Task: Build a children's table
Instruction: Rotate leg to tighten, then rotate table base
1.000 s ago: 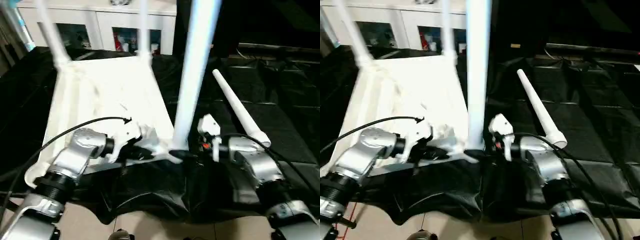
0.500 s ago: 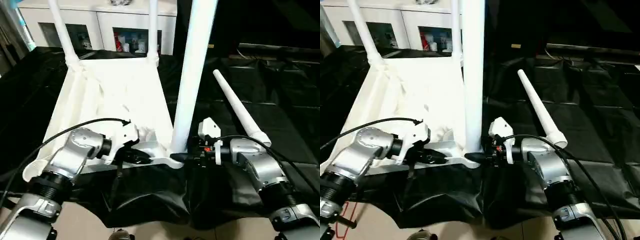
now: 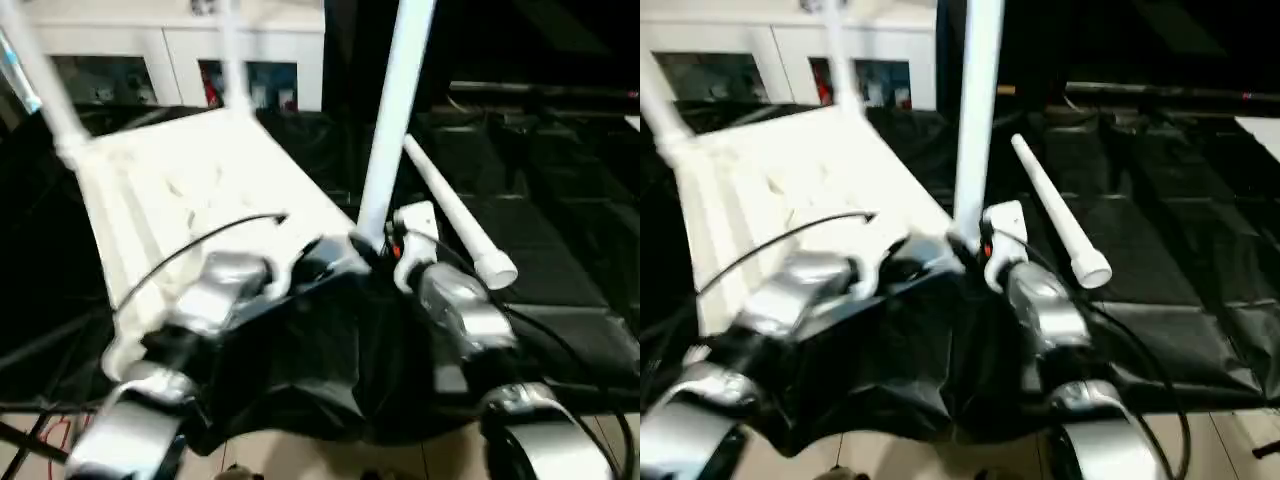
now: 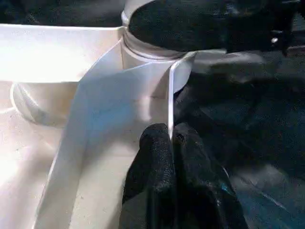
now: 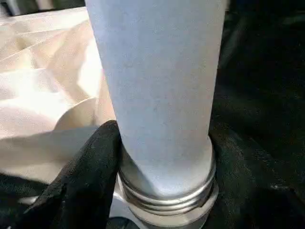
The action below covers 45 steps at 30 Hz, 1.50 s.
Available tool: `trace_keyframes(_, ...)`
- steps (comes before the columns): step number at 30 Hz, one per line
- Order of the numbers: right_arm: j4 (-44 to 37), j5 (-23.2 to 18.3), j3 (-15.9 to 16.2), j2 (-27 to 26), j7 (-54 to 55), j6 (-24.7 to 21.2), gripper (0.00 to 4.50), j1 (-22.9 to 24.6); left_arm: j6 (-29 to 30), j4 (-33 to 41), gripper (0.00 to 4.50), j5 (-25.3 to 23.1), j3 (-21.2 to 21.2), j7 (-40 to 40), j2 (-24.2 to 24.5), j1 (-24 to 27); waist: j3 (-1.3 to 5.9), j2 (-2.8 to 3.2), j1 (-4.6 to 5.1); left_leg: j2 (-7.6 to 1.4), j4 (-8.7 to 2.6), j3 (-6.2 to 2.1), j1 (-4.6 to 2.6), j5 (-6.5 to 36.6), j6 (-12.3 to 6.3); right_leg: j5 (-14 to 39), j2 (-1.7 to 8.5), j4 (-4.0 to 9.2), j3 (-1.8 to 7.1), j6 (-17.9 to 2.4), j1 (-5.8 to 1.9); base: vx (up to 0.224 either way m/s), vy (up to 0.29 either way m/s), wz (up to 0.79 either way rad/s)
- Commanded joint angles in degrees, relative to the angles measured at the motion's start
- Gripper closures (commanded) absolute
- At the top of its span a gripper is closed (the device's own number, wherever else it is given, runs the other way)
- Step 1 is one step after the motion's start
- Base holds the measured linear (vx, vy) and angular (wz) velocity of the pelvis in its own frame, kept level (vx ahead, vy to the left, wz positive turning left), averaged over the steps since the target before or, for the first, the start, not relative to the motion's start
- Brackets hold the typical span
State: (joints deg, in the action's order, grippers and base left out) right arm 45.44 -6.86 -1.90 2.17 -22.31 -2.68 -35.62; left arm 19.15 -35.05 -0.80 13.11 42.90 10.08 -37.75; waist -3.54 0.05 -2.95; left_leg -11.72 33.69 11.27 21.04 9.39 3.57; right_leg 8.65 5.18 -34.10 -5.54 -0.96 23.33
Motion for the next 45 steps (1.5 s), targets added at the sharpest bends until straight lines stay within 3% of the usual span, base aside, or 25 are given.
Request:
trace_keyframes(1, 1.9, -0.1, 1.9, -3.0, -1.0, 0.0, 1.54, 0.0, -1.8, 1.9, 4.50, 0.9, -1.0, -1.1, -2.1, -3.1, 4.62, 0.64, -0.22, -1.30, -3.81, -1.14, -0.53, 15.9, -0.46, 15.8, 3.24, 4.26, 2.76, -11.0, -2.91, 0.000, 0.000, 0.00)
trace_keyframes(2, 1.9, -0.1, 1.9, -3.0, -1.0, 0.0, 1.33, 0.0, -1.8, 1.9, 4.50, 0.9, -1.0, -1.1, -2.1, -3.1, 4.62, 0.64, -0.22, -1.30, -3.81, -1.14, -0.53, 15.9, -0.46, 15.8, 3.24, 4.26, 2.76, -11.0, -2.91, 0.000, 0.000, 0.00)
trace_keyframes(4, 1.4, -0.9, 0.8, -2.9, -1.6, 0.6, 1.19, -0.1, -3.1, 1.3, 4.50, 0.7, -0.6, -0.9, -2.6, -3.2, 4.87, 0.64, -0.33, -1.30, -3.66, -0.98, -0.43, 13.3, -1.69, 10.8, 3.11, 3.68, 2.84, -12.5, -3.15, 0.000, 0.000, 0.00)
trace_keyframes(6, -0.9, 1.8, 1.7, -0.9, 0.6, 2.0, 0.98, 0.9, -5.3, -0.6, 4.50, 0.0, -0.2, -2.0, -3.4, -4.1, 4.83, 0.17, -0.52, -1.32, -3.59, -0.85, -0.31, 12.0, -2.70, 9.6, 3.10, 3.60, 2.79, -13.2, -3.17, 0.000, 0.000, 0.00)
trace_keyframes(8, -1.8, 2.5, 1.7, -0.2, 1.4, 2.6, 0.85, 1.3, -6.0, -1.6, 4.50, -0.4, -0.1, -3.2, -3.9, -4.7, 4.77, 0.15, -0.81, -1.22, -3.52, -0.77, -0.53, 12.0, -2.65, 10.9, 3.11, 3.77, 2.80, -12.7, -3.08, 0.000, 0.000, 0.00)
trace_keyframes(9, -3.3, 2.3, 1.4, 0.4, 1.7, 2.1, 0.85, 2.1, -6.6, -2.7, 4.50, -0.4, -0.4, -4.2, -4.4, -5.3, 4.60, -0.25, -0.90, -1.33, -3.62, -0.70, -0.43, 13.1, -2.47, 13.4, 3.33, 4.00, 2.83, -12.3, -3.06, 0.000, 0.000, 0.00)
trace_keyframes(10, -4.3, 2.2, 1.1, 0.8, 1.9, 1.8, 0.85, 2.6, -6.9, -3.5, 4.50, -0.4, -0.7, -5.0, -4.8, -5.8, 4.53, -0.10, -1.32, -1.32, -3.60, -0.64, -0.75, 13.4, -2.50, 14.9, 3.29, 4.27, 2.90, -11.3, -2.87, 0.000, 0.000, 0.00)
trace_keyframes(12, -10.8, 1.6, 0.1, 2.5, 2.2, 0.7, 0.76, 5.9, -8.8, -6.7, 4.05, 0.0, -2.9, -9.3, -6.4, -7.9, 4.47, 0.00, -1.40, -1.25, -3.63, -0.67, -0.61, 13.2, -2.57, 15.1, 3.08, 4.32, 2.93, -10.5, -2.95, 0.000, 0.000, 0.00)
trace_keyframes(13, -12.2, 1.4, -0.1, 2.7, 2.2, 0.5, 0.76, 6.6, -8.8, -7.0, 3.94, 0.4, -3.4, -9.7, -6.6, -8.2, 4.68, -0.24, -1.81, -1.31, -3.58, -0.70, -0.71, 12.9, -2.57, 14.6, 3.18, 4.16, 2.96, -9.7, -3.00, 0.000, 0.000, 0.00)
trace_keyframes(15, -15.4, 0.8, -0.5, 3.0, 1.8, -0.5, 0.76, 8.4, -9.4, -6.7, 3.91, 0.6, -3.8, -10.0, -6.7, -8.1, 4.92, -0.41, -1.98, -1.23, -3.47, -0.80, -0.17, 11.1, -3.41, 12.7, 3.41, 4.01, 2.88, -10.1, -3.36, 0.000, 0.000, 0.00)
trace_keyframes(17, -18.3, 0.8, -0.3, 3.4, 1.4, -1.3, 0.76, 10.2, -10.4, -6.6, 3.65, 0.5, -4.3, -10.7, -6.7, -8.1, 4.75, -0.52, -2.10, -1.22, -3.37, -0.66, -0.26, 11.1, -3.98, 12.9, 3.33, 4.10, 2.88, -10.4, -3.07, 0.000, 0.000, 0.00)
trace_keyframes(20, -27.1, -0.2, 1.7, 4.8, -1.4, -5.5, 0.76, 16.1, -12.3, -4.1, 3.44, 0.7, -7.0, -14.9, -5.0, -6.7, 4.38, -1.01, -2.33, -1.26, -3.51, -0.74, -0.21, 12.0, -4.35, 16.5, 3.19, 4.42, 2.85, -8.3, -3.10, 0.000, 0.000, 0.00)
trace_keyframes(23, -29.0, 0.3, 4.1, 5.4, -3.6, -7.5, 0.76, 18.4, -10.4, 0.9, 3.36, 0.0, -9.3, -17.7, -1.3, -4.5, 4.51, -1.02, -1.93, -1.41, -3.69, -0.96, -0.11, 12.8, -3.54, 18.0, 3.21, 4.26, 2.65, -7.9, -2.98, 0.000, 0.000, 0.00)
trace_keyframes(26, -26.7, 1.2, 4.9, 4.8, -3.6, -7.7, 0.76, 17.7, -7.5, 6.1, 3.36, -1.9, -10.6, -18.7, 2.8, -2.3, 4.27, -0.65, -1.27, -1.52, -3.94, -1.06, -0.05, 14.3, -2.54, 20.4, 3.24, 4.49, 2.65, -7.7, -2.64, 0.000, 0.000, 0.00)
trace_keyframes(27, -25.0, 1.8, 5.0, 4.3, -2.8, -8.3, 0.76, 16.7, -6.0, 8.5, 3.36, -4.0, -11.0, -19.3, 5.8, -1.3, 4.23, -0.35, -1.26, -1.54, -3.89, -1.04, -0.59, 15.5, -1.86, 21.7, 3.18, 4.72, 2.67, -7.4, -2.18, 0.000, 0.000, 0.00)
trace_keyframes(28, -25.0, 1.8, 5.0, 4.3, -2.8, -8.3, 0.76, 16.7, -6.0, 8.5, 3.36, -4.0, -11.0, -19.3, 5.8, -1.3, 4.19, -0.37, -0.98, -1.61, -4.04, -1.15, -0.55, 16.0, -1.52, 22.0, 3.16, 4.63, 2.68, -7.4, -2.17, 0.000, 0.000, 0.00)
trace_keyframes(30, -21.0, 3.0, 4.7, 3.0, -0.5, -9.6, 0.76, 13.8, -1.3, 13.6, 3.36, -9.1, -13.2, -21.3, 13.0, 1.3, 4.08, -0.15, -0.74, -1.75, -4.22, -1.25, -0.78, 17.0, -0.38, 21.9, 3.08, 4.48, 2.82, -7.6, -1.89, 0.000, 0.000, 0.00)
trace_keyframes(31, -21.0, 3.0, 4.7, 3.0, -0.5, -9.6, 0.76, 13.8, -1.3, 13.6, 3.36, -9.1, -13.2, -21.3, 13.0, 1.3, 3.98, -0.13, -0.36, -1.52, -4.42, -1.39, -0.19, 16.5, -0.02, 21.5, 3.00, 4.30, 2.70, -7.3, -2.42, 0.000, 0.000, 0.00)
trace_keyframes(33, -19.2, 3.0, 4.5, 2.4, 1.2, -11.4, 0.76, 11.8, 2.2, 15.9, 3.36, -12.2, -14.9, -22.7, 17.9, 3.5, 4.05, -0.01, -0.46, -1.65, -4.20, -1.15, -0.98, 16.6, 0.45, 20.0, 2.95, 4.33, 2.99, -7.6, -1.82, 0.000, 0.000, 0.00)
trace_keyframes(35, -18.4, 3.1, 4.7, 2.2, 1.9, -12.3, 0.76, 11.1, 3.8, 17.0, 3.36, -13.0, -15.5, -23.4, 19.9, 4.8, 4.14, -0.14, -0.38, -1.55, -4.31, -1.28, -0.60, 15.6, 0.49, 18.4, 2.92, 3.79, 2.96, -8.3, -2.20, 0.000, 0.000, 0.00)
trace_keyframes(37, -17.5, 3.3, 4.9, 2.1, 2.5, -12.7, 0.76, 10.4, 5.8, 18.1, 3.36, -13.1, -15.8, -23.7, 21.1, 5.9, 4.28, 0.10, -0.65, -1.69, -4.15, -1.06, -1.02, 14.9, 0.85, 15.8, 2.99, 3.49, 3.13, -9.2, -1.87, 0.000, 0.000, 0.00)
trace_keyframes(38, -15.5, 3.1, 4.7, 1.6, 3.4, -13.1, 0.76, 8.7, 7.4, 18.0, 3.36, -13.2, -16.1, -24.4, 22.9, 7.9, 4.21, -0.51, -0.62, -1.58, -4.17, -0.90, -0.87, 14.6, 0.69, 15.3, 2.91, 3.59, 3.13, -9.4, -1.92, 0.000, 0.000, 0.00)
trace_keyframes(39, -14.7, 3.3, 4.6, 1.5, 3.7, -12.9, 0.76, 7.8, 7.7, 17.3, 3.36, -13.5, -15.6, -24.1, 23.6, 8.7, 4.24, -0.28, -0.63, -1.50, -4.26, -1.06, -0.65, 14.6, 0.74, 15.8, 3.05, 3.41, 3.12, -9.5, -2.07, 0.000, 0.000, 0.00)
trace_keyframes(40, -14.2, 3.4, 4.6, 1.4, 4.0, -12.7, 0.76, 7.3, 7.7, 16.8, 3.36, -13.8, -15.3, -23.9, 24.1, 9.1, 4.18, -0.11, -0.64, -1.50, -4.22, -0.99, -0.88, 15.3, 0.97, 16.6, 3.04, 3.68, 3.18, -9.2, -1.87, 0.000, 0.000, 0.00)
trace_keyframes(45, -10.6, 3.9, 3.7, 1.1, 5.0, -12.2, 0.76, 4.8, 8.7, 15.6, 3.52, -13.4, -13.8, -20.9, 23.1, 11.3, 4.07, -0.13, -0.73, -1.57, -4.47, -1.22, -1.06, 18.1, 2.21, 17.7, 3.12, 3.92, 3.17, -8.9, -1.72, 0.000, 0.000, 0.00)
